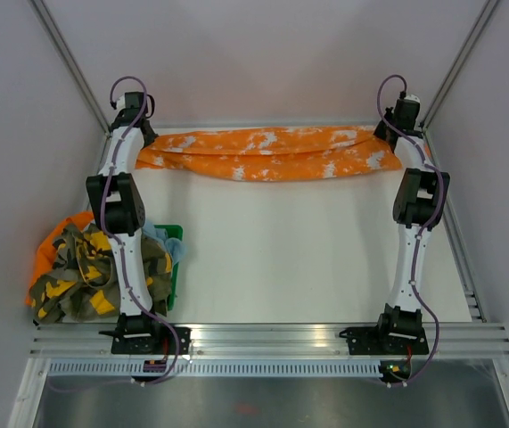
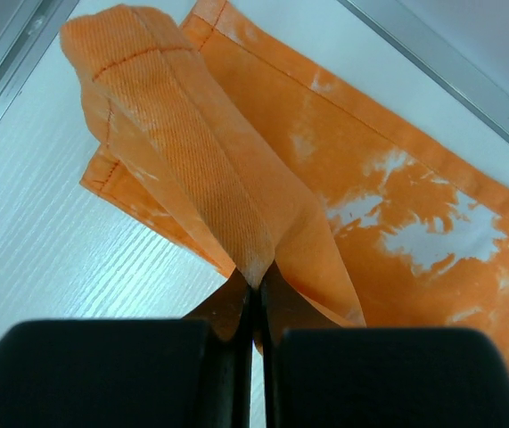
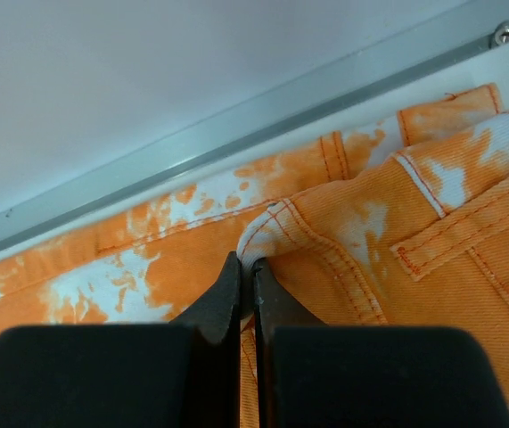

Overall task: Fold and stack the trousers
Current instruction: Fold the trousers

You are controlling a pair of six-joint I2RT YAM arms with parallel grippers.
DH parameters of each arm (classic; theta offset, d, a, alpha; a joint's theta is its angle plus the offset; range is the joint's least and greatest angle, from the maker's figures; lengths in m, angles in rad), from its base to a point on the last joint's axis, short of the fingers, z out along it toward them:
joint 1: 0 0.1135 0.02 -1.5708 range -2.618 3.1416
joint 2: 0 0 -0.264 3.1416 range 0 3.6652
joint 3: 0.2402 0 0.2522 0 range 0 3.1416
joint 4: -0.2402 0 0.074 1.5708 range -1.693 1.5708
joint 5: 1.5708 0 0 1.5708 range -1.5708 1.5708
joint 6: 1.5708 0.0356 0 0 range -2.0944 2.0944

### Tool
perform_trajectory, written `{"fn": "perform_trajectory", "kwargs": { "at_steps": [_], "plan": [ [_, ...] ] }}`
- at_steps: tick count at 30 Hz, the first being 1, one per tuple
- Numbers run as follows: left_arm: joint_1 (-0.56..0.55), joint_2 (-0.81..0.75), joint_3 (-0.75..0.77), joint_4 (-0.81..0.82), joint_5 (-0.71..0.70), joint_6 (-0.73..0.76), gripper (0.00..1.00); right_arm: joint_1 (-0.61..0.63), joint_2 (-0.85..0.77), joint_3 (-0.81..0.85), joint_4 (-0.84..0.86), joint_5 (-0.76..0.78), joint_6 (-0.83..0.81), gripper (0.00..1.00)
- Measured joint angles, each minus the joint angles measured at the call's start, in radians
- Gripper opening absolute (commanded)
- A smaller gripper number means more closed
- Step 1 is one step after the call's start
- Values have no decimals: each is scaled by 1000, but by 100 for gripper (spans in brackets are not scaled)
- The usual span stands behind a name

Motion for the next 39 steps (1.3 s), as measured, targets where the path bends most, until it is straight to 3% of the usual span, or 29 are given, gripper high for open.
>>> {"fn": "perform_trajectory", "kwargs": {
  "at_steps": [23,39],
  "plan": [
    [10,20,34,85,26,-56,2,2,88,71,143,-36,112,0],
    [23,47,38,122,47,-110,2,2,137,75,332,-61,286,0]
  ]
}}
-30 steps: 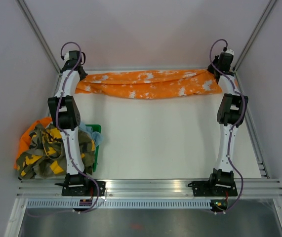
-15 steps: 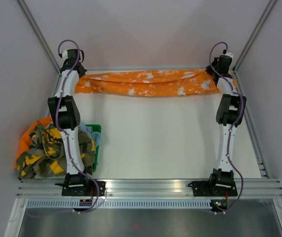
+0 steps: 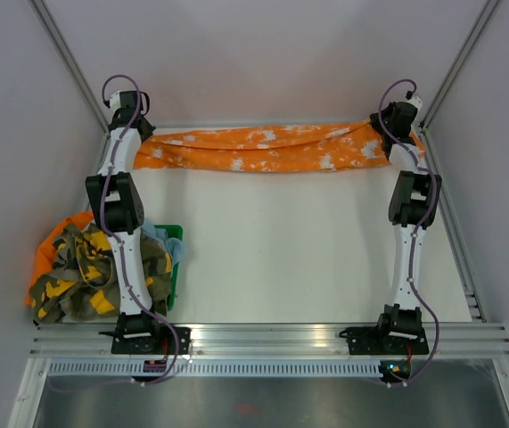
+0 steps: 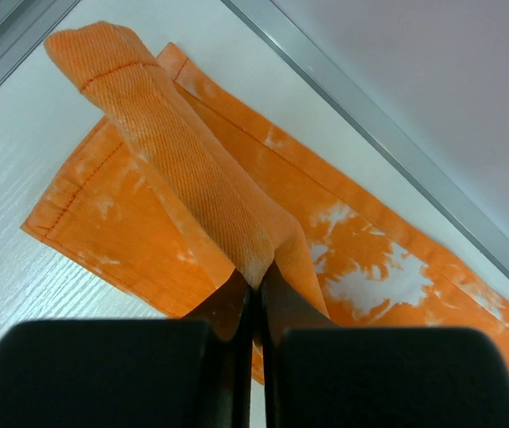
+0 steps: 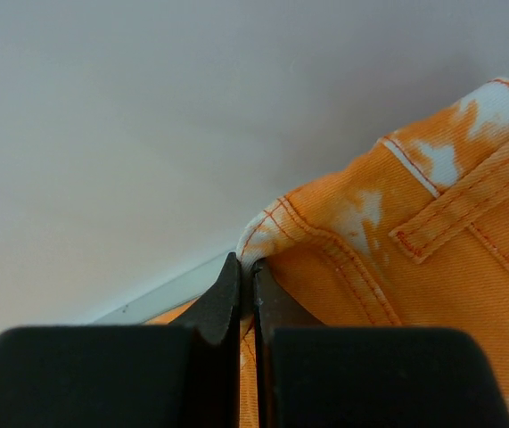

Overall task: Fold and stack the trousers
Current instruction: Fold the trousers

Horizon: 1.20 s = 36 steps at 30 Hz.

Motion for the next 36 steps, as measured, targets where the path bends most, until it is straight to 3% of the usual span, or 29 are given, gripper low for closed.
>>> {"fn": "perform_trajectory", "kwargs": {
  "at_steps": [6,15,23,36],
  "plan": [
    [10,-2,0,-2,24,-11,2,-2,-4,-14,37,-5,4,0],
    [13,-103,-67,13,45,-23,2,-20,-101,-179,105,-42,20,0],
    [15,-150,-67,31,50,-55,2,-21,-157,-182,133,-51,21,0],
    [28,-148,-66,-3,77,-102,2,-19,-112,-79,65,-48,18,0]
  ]
}}
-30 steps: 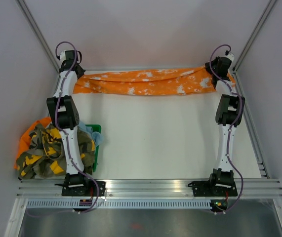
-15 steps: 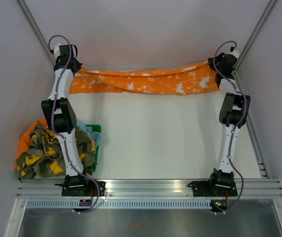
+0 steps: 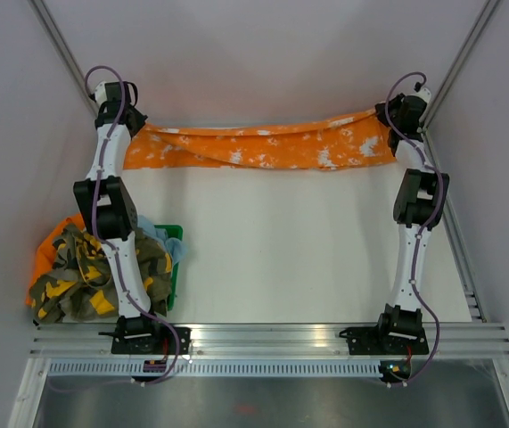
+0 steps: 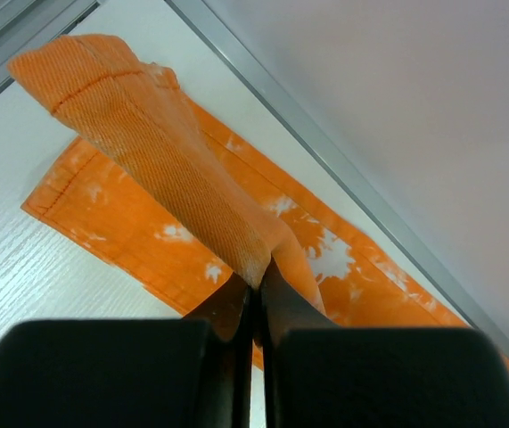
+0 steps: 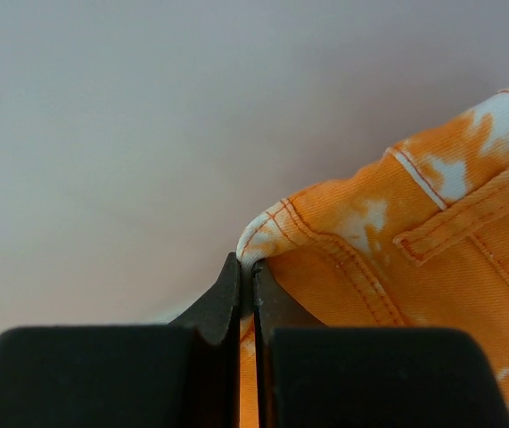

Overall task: Fold and stack the trousers
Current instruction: Fold the trousers

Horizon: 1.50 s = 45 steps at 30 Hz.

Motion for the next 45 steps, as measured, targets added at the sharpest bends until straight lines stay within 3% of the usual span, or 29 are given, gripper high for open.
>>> {"fn": "perform_trajectory", "kwargs": {
  "at_steps": [1,4,6,7,8,9,11,13,14,15,22,26,28,33,36,38,39,41,42,43,45],
  "plan": [
    [0,4,4,-6,1,0,2,0,11,7,-1,0,0,1],
    [0,28,28,-8,5,0,2,0,43,19,-14,0,1,17],
    [1,47,33,0,9,-3,10,0,56,19,-24,-9,-1,42],
    [2,60,39,3,11,-7,20,1,61,19,-27,-13,6,48],
    [3,74,45,9,18,-11,56,3,62,22,-33,-22,3,53],
    [4,92,58,15,24,-17,71,5,68,35,-43,-30,6,59],
    [7,126,90,27,31,-40,80,9,73,73,-58,-55,8,75],
    [12,143,115,34,37,-54,89,15,73,108,-71,-79,-1,85],
    [14,145,117,37,41,-58,98,19,72,125,-72,-93,-6,89],
    [16,145,119,43,45,-59,100,25,67,134,-72,-103,-14,91],
    [19,127,131,69,63,-22,100,69,-9,130,-126,-176,-35,94],
    [18,67,98,44,89,37,100,98,-131,-4,-124,-259,-43,93],
    [16,2,31,29,97,58,99,119,-214,-115,-126,-286,-74,92],
    [3,-236,-328,60,144,72,91,237,-346,-305,-159,-294,-164,90],
    [-27,-270,-422,82,197,75,82,333,-360,-350,-167,-293,-183,82],
    [-55,-261,-440,99,239,70,65,395,-352,-358,-182,-288,-181,74],
    [-71,-251,-445,112,269,64,54,423,-344,-358,-185,-282,-174,62],
    [-101,-229,-452,174,338,41,42,459,-335,-364,-177,-266,-142,50],
    [-113,-214,-453,206,372,31,39,470,-332,-376,-168,-256,-117,47],
    [-127,-194,-453,243,401,18,29,476,-331,-390,-160,-249,-92,43],
    [-149,-145,-449,326,451,-24,22,476,-328,-428,-132,-236,-46,42]
  ]
}}
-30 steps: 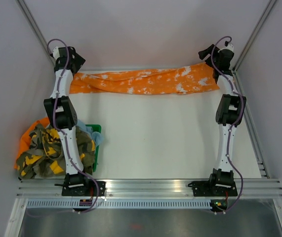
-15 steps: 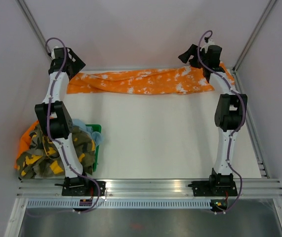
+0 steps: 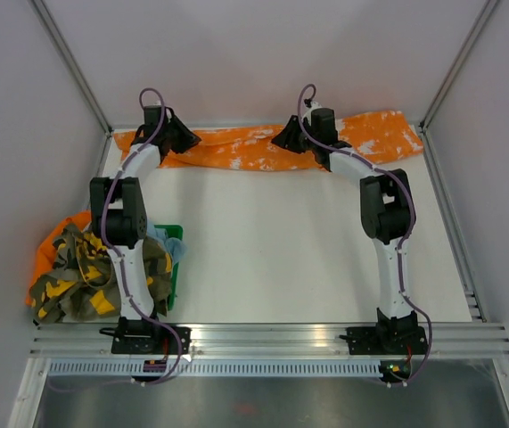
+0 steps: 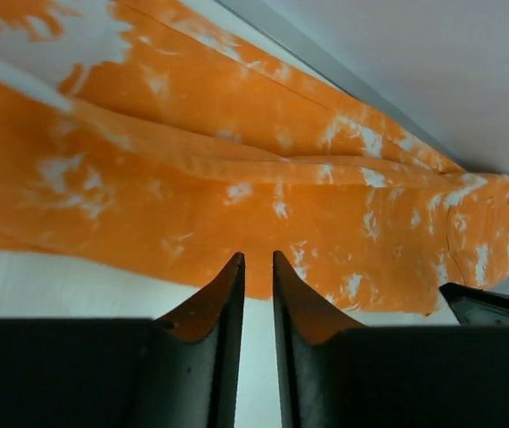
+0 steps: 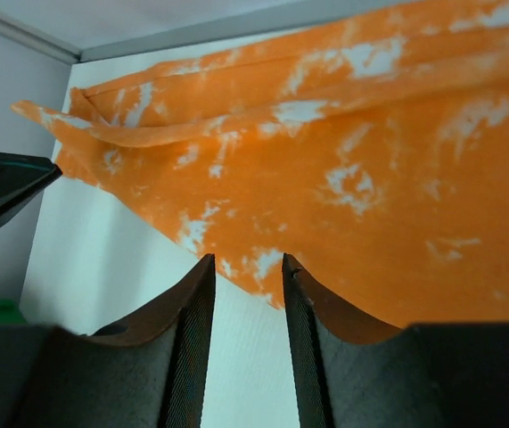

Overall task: Fold and stack the trousers
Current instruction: Fold the trousers

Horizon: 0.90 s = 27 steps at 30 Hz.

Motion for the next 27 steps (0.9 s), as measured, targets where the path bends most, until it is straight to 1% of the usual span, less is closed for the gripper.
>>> {"fn": "perform_trajectory", "kwargs": {
  "at_steps": [4,8,13,15,21,25,27],
  "plan": [
    [-30,132,41,109,43,-85,21,-18,-5,-109,36,37,42,43],
    [-40,249,105,113,26,-154,21,-32,-26,-187,-1,76,27,45],
    [-44,303,145,130,-32,-225,20,-33,-121,-229,-35,100,3,45],
    [-44,341,195,165,-52,-261,20,-32,-165,-242,-35,100,2,46],
    [-52,493,406,252,-134,-370,20,-31,-288,-308,-26,108,-2,48],
    [-66,591,552,267,-217,-418,20,-31,-308,-324,-45,118,-16,49],
    [-71,616,589,274,-238,-433,20,-31,-308,-330,-60,125,-23,50]
  ]
}}
